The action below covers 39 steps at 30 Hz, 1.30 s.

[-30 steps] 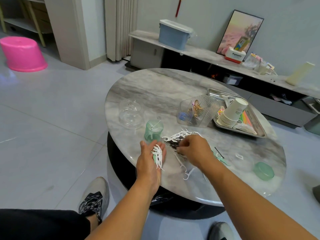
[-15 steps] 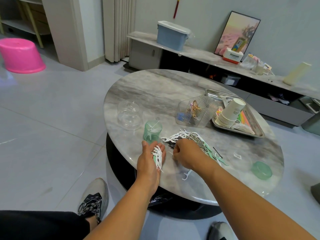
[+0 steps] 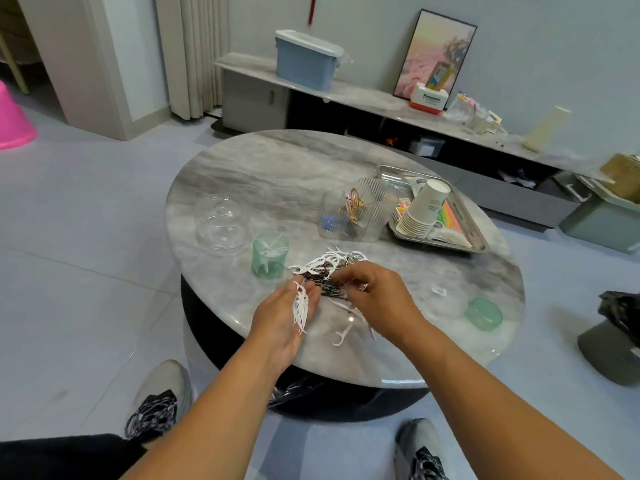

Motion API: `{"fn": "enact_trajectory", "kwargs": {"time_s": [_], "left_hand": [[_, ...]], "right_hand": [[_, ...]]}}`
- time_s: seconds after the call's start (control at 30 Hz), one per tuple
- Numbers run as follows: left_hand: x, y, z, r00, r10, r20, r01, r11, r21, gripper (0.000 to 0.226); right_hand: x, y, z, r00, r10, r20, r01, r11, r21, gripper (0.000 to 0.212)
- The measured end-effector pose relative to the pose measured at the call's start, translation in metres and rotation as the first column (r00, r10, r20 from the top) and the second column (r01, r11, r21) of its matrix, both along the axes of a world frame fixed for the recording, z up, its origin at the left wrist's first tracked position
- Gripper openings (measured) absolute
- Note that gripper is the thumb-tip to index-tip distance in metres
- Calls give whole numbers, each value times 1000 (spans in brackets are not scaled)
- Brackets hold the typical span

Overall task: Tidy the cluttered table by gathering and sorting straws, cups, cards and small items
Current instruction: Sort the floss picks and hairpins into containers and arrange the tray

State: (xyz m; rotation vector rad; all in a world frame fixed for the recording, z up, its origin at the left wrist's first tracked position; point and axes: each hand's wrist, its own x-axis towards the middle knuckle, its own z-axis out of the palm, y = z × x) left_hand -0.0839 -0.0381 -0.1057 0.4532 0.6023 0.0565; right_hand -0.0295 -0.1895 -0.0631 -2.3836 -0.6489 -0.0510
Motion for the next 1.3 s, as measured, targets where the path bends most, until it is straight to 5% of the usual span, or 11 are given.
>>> {"fn": "enact_trajectory", "kwargs": {"time_s": [0.13, 0.33, 0.53, 0.63, 0.73, 0.9, 1.0, 1.07, 1.13, 1.3], "left_hand": [[-2, -5, -6, 999, 14, 31, -15, 1000, 14, 28], [-1, -10, -12, 996, 79, 42, -79, 997, 1, 27], [0, -10, -13, 993, 99, 59, -100, 995, 8, 57], [2, -12, -14, 994, 105, 43, -106, 994, 33, 61], [5, -20, -13, 992, 124, 25, -126, 990, 58, 58], [10, -33, -6, 997, 74, -5, -73, 995, 67, 35], [12, -33, -5, 997, 77, 18, -77, 996, 44, 20], [16, -32, -3, 994, 107, 20, -108, 993, 39, 21], [18, -33, -2, 991, 131, 36, -132, 991, 14, 24], [26, -45, 4, 986, 167, 31, -169, 980, 108, 27]], "right_hand": [[10, -33, 4, 958, 136, -252, -227, 898, -376, 28], [13, -22, -1, 942, 180, -283, -287, 869, -403, 13], [15, -18, -10, 960, 238, -145, -279, 820, -499, 6], [7, -12, -14, 993, 0, -117, -33, 958, -286, 2], [-6, 12, -15, 981, -195, 5, 195, 976, -95, 4], [-29, 50, -20, 950, -82, 302, 194, 913, -360, 23], [-32, 46, -21, 971, -81, 223, 146, 946, -290, 26], [-35, 37, -19, 974, -222, 52, 222, 975, 14, 22], [-34, 30, -17, 916, -371, -152, 395, 900, 185, 21], [-31, 34, -20, 820, -375, -432, 418, 908, 4, 48]]}}
